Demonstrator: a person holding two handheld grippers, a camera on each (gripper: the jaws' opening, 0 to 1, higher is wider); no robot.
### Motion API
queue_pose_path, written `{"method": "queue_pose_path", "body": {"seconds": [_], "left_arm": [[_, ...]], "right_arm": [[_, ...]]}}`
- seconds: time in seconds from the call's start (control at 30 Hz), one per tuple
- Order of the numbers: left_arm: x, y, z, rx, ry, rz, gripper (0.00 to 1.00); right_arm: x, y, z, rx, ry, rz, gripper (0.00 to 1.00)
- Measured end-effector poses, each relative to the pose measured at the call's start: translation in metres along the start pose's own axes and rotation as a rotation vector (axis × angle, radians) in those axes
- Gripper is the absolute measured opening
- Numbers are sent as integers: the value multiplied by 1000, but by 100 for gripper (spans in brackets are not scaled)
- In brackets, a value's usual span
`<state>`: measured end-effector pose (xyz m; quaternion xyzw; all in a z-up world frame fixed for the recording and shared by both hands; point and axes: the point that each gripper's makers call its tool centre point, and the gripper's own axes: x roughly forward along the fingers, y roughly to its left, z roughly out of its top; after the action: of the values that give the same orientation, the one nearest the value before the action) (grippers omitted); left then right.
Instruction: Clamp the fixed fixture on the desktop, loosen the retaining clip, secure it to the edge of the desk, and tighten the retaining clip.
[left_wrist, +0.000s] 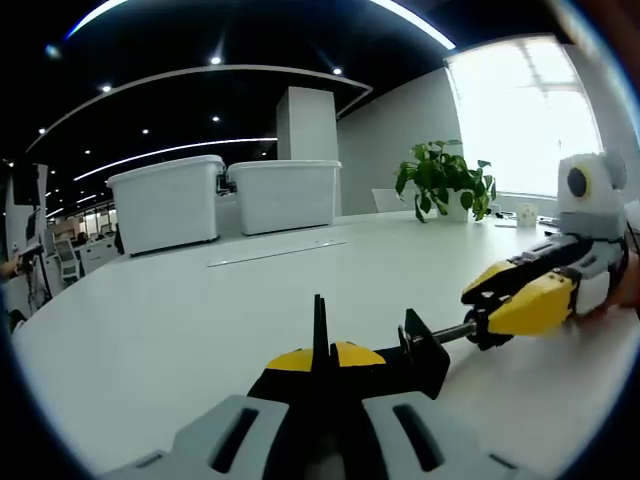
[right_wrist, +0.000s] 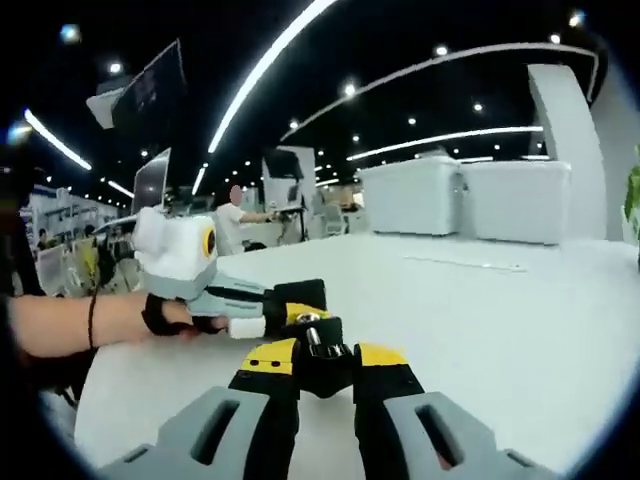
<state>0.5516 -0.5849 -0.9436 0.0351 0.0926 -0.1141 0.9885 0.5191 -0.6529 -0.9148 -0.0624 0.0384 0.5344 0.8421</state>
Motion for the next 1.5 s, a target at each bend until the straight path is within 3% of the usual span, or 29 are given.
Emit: {"method": "queue_pose_path", "body": {"seconds": [0.27,0.57,0.63,0.73,0.8,1.17,1.33,1.5], "left_arm": [[-1,-1,0,0,0,2,5],[-1,0,0,-1,0,4,5],[-1,0,0,-2,0,4,5],[-1,0,0,-2,0,3,5],[-1,0,0,-2,0,4,6],[0,1,0,4,-2,0,6],[-2,-1,2,56,-19,-11,7],[-3,-2,4,103,-33,-15,9]], "right_arm": [[2,8,3,-388,-9,-47,19],[2,11,2,-506,-5,-67,20],[1,13,2,-590,-1,-69,20],[2,14,1,-783,17,-83,20],[2,16,-1,-829,26,-89,20],[5,14,-3,-891,28,-103,21],[4,16,-1,-943,25,-114,21],[1,12,1,-919,21,-129,24]]}}
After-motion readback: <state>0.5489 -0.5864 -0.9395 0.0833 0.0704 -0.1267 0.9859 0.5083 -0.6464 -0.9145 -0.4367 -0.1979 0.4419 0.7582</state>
